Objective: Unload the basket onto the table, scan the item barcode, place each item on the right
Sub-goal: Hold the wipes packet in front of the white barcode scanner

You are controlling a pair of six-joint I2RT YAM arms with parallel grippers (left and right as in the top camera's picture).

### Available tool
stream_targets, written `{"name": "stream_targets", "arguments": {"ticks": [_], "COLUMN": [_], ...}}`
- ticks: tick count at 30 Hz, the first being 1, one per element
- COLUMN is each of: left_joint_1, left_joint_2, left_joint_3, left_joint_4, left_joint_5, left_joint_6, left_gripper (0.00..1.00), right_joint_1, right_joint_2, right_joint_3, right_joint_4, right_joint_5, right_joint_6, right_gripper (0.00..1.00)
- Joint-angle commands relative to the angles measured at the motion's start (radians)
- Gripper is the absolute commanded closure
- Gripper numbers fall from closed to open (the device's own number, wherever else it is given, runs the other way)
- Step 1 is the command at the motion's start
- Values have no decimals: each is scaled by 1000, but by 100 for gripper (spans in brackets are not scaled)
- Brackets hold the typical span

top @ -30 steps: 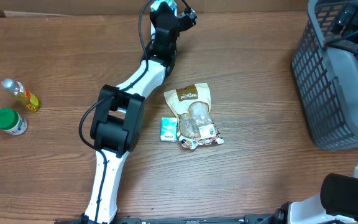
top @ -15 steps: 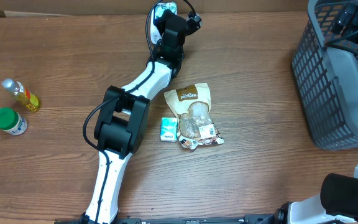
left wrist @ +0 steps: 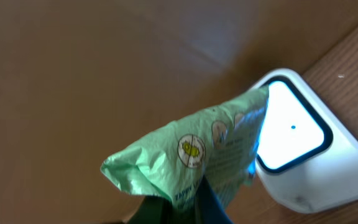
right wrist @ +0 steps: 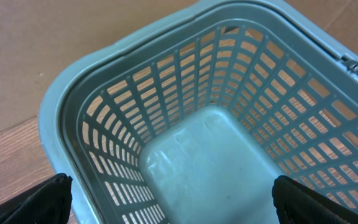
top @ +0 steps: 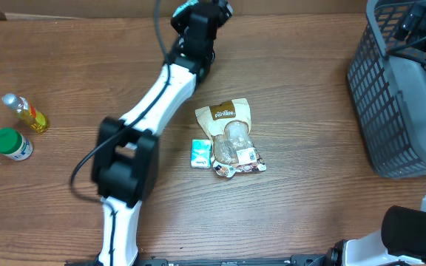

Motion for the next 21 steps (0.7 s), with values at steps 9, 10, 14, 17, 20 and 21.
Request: {"name": "stream_targets", "arguments": {"ticks": [9, 10, 14, 17, 20, 21], "left_joint_1": [99, 103, 106, 102, 100, 101], "left_joint_2": [-195, -179, -98, -38, 11, 33], "left_joint_3": [8, 8, 8, 8, 8, 8], "left_joint_4": [-300, -291, -222, -185, -180, -184], "left_joint_5": [391, 370, 322, 322, 322, 320], "left_joint_6": [-554, -566, -618, -649, -671, -681], "left_gripper": [96, 96, 96, 96, 96, 96], "right_joint_1": [0, 0, 0, 0, 0, 0], "right_joint_2": [-10, -10, -10, -10, -10, -10], "right_joint_3": [18, 18, 18, 18, 18, 18], "right_joint_4": [3, 3, 3, 3, 3, 3], "right_joint_5": [10, 10, 10, 10, 10, 10], "right_joint_6": [4, 4, 4, 4, 4, 4], "right_gripper": [0, 0, 0, 0, 0, 0]}}
